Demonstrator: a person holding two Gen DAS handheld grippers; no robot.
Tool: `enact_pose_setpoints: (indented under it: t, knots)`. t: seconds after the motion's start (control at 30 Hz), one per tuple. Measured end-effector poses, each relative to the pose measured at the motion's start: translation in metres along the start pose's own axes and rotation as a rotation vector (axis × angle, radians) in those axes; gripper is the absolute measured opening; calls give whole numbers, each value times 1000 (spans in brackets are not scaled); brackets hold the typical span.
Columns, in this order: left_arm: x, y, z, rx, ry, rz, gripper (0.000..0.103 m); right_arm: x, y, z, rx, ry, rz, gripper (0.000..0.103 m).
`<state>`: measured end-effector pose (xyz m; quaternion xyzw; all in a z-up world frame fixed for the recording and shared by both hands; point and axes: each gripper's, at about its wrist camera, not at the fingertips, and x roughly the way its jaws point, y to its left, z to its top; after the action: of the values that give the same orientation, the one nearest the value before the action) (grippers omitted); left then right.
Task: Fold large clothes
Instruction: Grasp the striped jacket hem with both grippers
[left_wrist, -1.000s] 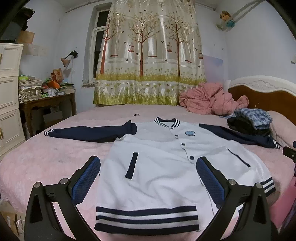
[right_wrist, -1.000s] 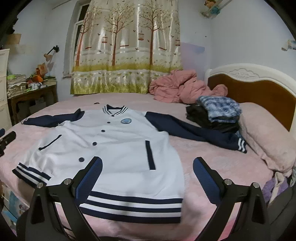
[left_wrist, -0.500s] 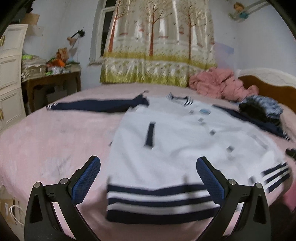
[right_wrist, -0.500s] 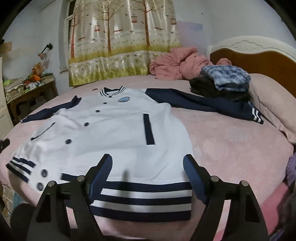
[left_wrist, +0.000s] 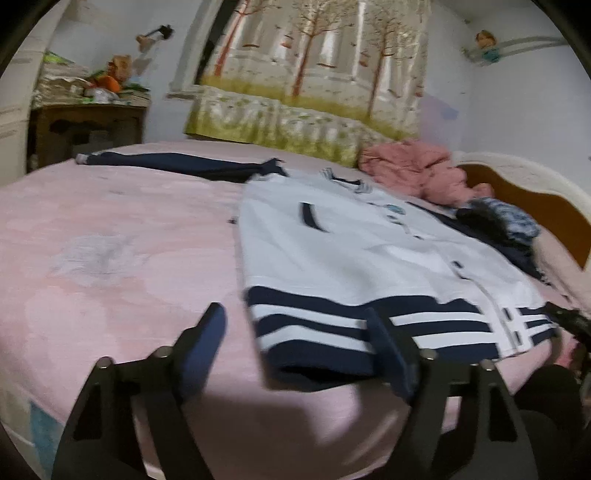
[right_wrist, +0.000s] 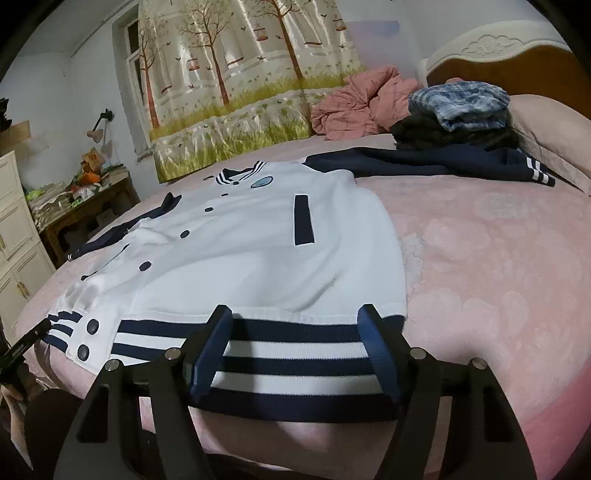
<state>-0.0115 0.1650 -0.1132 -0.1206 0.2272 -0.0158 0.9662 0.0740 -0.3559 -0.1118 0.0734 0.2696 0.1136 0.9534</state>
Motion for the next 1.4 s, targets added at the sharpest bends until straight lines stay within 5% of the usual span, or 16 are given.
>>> enact_pose_setpoints:
  t: [0.27,0.4,0.47,0.53,0.57,0.73,0.9,1.17,1.4]
  knots:
    - [16,-20,-2,85,-19,63,67,-4,-29,-2,89,-11,-86,70]
    - [14,-9,2,-44,-12,-22,12,-10,-34,-11,56,23,2,70]
    - [12,-15,4,-34,-25,-7,5,-11,-33,-14,46,39,21,54]
    - [7,-30,8,35,-42,60,5,-13,-30,-16,49,24,-6,16]
    - [4,-36,13,54,-57,82,5,-17,-31,-15,56,9,-6,10]
    - [-4,-52,62,57,-76,110,5,-34,-18,22,36,-118,-23,8]
    - [38,-56,123,7,-3,171,5,-9,9,91,-52,-167,-129,7]
    - [142,-39,150,-72,170,237,5,116,9,147,-22,-11,-200,7]
    - [174,-32,135,-48,231,242,12,159,-1,149,8,57,-196,7]
